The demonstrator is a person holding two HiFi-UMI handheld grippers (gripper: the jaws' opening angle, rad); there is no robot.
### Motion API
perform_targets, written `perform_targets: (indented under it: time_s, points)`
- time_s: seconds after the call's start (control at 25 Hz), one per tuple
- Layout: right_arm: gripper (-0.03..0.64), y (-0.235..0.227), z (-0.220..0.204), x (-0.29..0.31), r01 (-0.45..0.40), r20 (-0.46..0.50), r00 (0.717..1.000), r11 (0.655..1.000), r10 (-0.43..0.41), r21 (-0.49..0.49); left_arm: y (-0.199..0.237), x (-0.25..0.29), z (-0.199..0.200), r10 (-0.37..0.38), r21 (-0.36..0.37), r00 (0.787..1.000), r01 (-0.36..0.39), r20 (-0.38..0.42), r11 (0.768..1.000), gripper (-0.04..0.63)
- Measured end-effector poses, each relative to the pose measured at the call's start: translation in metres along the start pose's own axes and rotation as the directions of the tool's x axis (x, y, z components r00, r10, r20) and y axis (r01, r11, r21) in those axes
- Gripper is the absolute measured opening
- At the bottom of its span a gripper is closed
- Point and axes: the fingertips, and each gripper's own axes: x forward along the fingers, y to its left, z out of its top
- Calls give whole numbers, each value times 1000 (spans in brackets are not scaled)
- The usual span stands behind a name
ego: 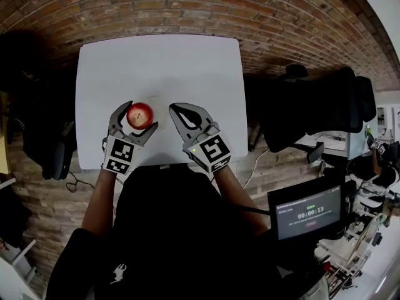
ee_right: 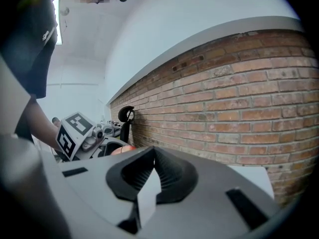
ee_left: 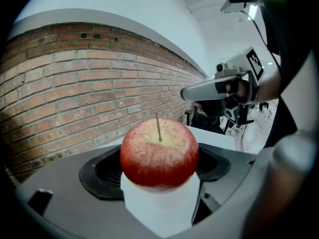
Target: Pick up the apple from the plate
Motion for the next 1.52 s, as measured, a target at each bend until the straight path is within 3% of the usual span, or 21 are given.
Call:
perform_targets:
  time_s: [0.28, 0.68, 1.52]
  points:
    - [5, 4, 23, -5, -19, 58, 998, 1000, 18, 5, 2, -15, 21, 16, 22, 1000, -17, 26, 1000, 417]
    - [3, 5, 24, -7, -26, 57, 998, 1000, 27, -9, -6, -35, 46, 21, 49, 997, -25, 76, 998, 417]
    - [3, -3, 26, -3, -2, 39, 999, 999, 4, -38, -7, -24, 44, -26, 73, 998, 22, 60, 997, 417]
